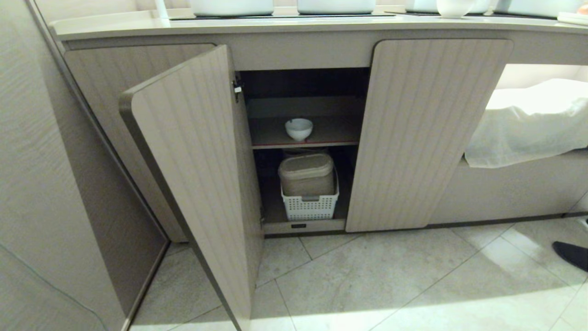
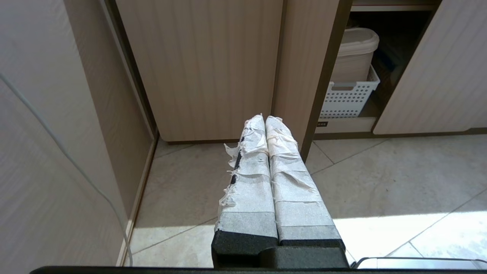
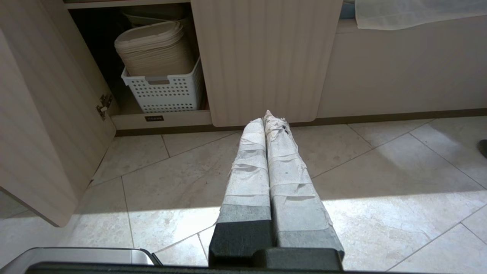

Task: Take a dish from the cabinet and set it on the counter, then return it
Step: Close the cabinet door

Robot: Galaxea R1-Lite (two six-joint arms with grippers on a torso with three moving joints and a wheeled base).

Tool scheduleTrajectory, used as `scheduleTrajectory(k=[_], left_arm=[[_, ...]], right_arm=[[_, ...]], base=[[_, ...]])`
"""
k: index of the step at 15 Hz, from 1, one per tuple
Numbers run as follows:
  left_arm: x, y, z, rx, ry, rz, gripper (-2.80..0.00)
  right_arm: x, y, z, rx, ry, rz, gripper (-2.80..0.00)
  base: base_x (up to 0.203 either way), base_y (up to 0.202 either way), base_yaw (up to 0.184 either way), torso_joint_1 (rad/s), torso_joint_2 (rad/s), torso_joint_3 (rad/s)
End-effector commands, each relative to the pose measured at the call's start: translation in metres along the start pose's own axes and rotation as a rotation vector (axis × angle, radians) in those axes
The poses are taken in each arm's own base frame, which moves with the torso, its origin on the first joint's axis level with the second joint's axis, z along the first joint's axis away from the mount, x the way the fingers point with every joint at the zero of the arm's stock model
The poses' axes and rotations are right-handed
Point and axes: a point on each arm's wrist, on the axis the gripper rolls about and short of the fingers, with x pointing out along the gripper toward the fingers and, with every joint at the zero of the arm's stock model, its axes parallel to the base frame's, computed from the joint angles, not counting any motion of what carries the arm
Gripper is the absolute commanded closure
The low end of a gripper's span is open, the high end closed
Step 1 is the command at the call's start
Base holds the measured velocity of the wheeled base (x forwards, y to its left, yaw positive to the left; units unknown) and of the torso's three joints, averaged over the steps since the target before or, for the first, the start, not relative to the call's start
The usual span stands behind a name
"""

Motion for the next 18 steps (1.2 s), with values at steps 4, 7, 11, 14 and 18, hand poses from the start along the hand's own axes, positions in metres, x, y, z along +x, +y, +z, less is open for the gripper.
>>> scheduleTrajectory(k=[4, 7, 11, 14, 18], left_arm=[[0.0001, 0.0000, 0.0001, 0.000, 0.001, 0.000, 0.00], [0.0001, 0.0000, 0.0001, 0.000, 0.001, 0.000, 0.00], [0.0001, 0.0000, 0.0001, 0.002, 0.001, 0.000, 0.00], [0.0001, 0.0000, 0.0001, 0.002, 0.001, 0.000, 0.00], [0.0001, -0.0002, -0.0004, 0.063, 0.005, -0.008, 0.00]], right_arm=[[0.0001, 0.0000, 0.0001, 0.001, 0.001, 0.000, 0.00], [0.0001, 0.0000, 0.0001, 0.001, 0.001, 0.000, 0.00], [0.0001, 0.0000, 0.0001, 0.001, 0.001, 0.000, 0.00], [0.0001, 0.0000, 0.0001, 0.001, 0.001, 0.000, 0.00], [0.0001, 0.0000, 0.0001, 0.001, 0.001, 0.000, 0.00]], base=[[0.000, 0.000, 0.000, 0.000, 0.00, 0.000], [0.000, 0.000, 0.000, 0.000, 0.00, 0.000], [0.000, 0.000, 0.000, 0.000, 0.00, 0.000], [0.000, 0.000, 0.000, 0.000, 0.00, 0.000], [0.000, 0.000, 0.000, 0.000, 0.00, 0.000]])
